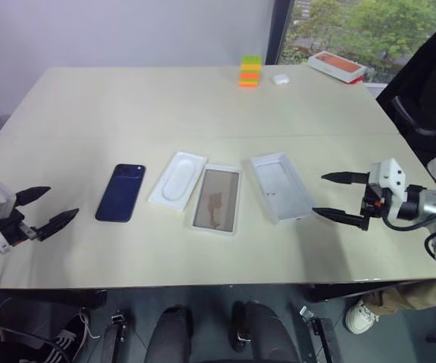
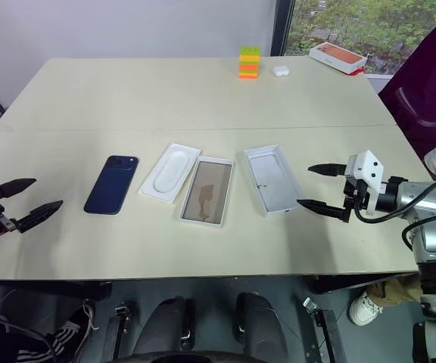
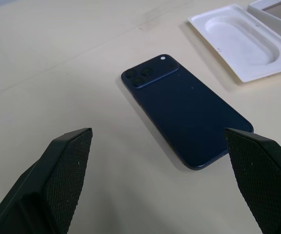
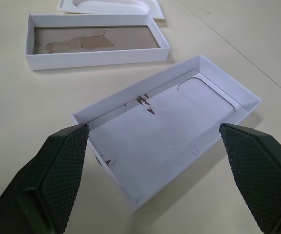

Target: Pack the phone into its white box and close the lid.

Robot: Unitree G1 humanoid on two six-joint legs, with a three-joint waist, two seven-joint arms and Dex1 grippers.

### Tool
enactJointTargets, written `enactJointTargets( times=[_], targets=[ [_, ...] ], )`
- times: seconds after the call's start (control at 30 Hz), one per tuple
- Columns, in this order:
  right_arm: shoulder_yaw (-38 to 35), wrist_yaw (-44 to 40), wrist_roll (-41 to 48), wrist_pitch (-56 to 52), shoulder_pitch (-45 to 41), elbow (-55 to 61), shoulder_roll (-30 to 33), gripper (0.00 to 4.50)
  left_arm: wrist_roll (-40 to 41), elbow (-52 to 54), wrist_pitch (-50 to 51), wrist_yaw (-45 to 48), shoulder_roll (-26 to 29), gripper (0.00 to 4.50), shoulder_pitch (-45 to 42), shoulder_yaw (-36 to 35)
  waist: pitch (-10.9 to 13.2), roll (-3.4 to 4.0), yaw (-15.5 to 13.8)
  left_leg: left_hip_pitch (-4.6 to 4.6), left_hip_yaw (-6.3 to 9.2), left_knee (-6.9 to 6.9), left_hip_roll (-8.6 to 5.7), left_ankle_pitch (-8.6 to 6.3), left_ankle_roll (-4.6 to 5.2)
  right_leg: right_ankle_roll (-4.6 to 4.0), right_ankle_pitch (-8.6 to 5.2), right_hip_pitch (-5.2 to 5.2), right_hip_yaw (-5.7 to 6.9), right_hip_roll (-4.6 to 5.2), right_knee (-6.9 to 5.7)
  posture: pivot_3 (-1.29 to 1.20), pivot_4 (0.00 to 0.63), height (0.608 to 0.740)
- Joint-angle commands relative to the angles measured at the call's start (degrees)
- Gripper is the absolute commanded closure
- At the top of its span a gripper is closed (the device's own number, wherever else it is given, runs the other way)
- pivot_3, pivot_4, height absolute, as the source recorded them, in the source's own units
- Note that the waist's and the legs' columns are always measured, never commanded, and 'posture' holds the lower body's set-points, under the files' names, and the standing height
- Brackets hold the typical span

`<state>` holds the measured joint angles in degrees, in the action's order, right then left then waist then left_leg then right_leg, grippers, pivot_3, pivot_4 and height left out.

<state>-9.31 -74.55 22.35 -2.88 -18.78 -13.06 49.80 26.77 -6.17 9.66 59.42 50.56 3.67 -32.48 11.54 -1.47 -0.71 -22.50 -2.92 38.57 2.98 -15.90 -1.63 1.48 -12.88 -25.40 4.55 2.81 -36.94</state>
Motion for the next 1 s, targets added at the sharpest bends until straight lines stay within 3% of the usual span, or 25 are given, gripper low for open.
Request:
enactJointTargets(
  times=[0.03, 1.0],
  targets=[
    [-0.82, -0.14, 0.02, 1.37, -0.69, -0.64, -0.01, 0.03, 0.79, 0.68, -0.15, -0.92, 0.43, 0.00, -0.64, -1.96, 0.00, 0.00, 0.00, 0.00, 0.00, 0.00, 0.00, 0.00, 0.00, 0.00, 0.00, 0.00, 0.00, 0.00, 0.00, 0.00, 0.150, 0.740],
    [-1.55, -0.42, -0.94, 3.92, 0.04, -3.25, 1.56, 0.03, 0.62, 0.85, 0.10, -1.04, -0.69, 0.00, -4.02, 0.38, 0.00, 0.00, -0.02, 0.02, -0.02, -0.02, -0.01, 0.00, 0.00, 0.13, 0.08, 0.01, -0.01, -0.01, -0.01, 0.00, 0.150, 0.740]
  ],
)
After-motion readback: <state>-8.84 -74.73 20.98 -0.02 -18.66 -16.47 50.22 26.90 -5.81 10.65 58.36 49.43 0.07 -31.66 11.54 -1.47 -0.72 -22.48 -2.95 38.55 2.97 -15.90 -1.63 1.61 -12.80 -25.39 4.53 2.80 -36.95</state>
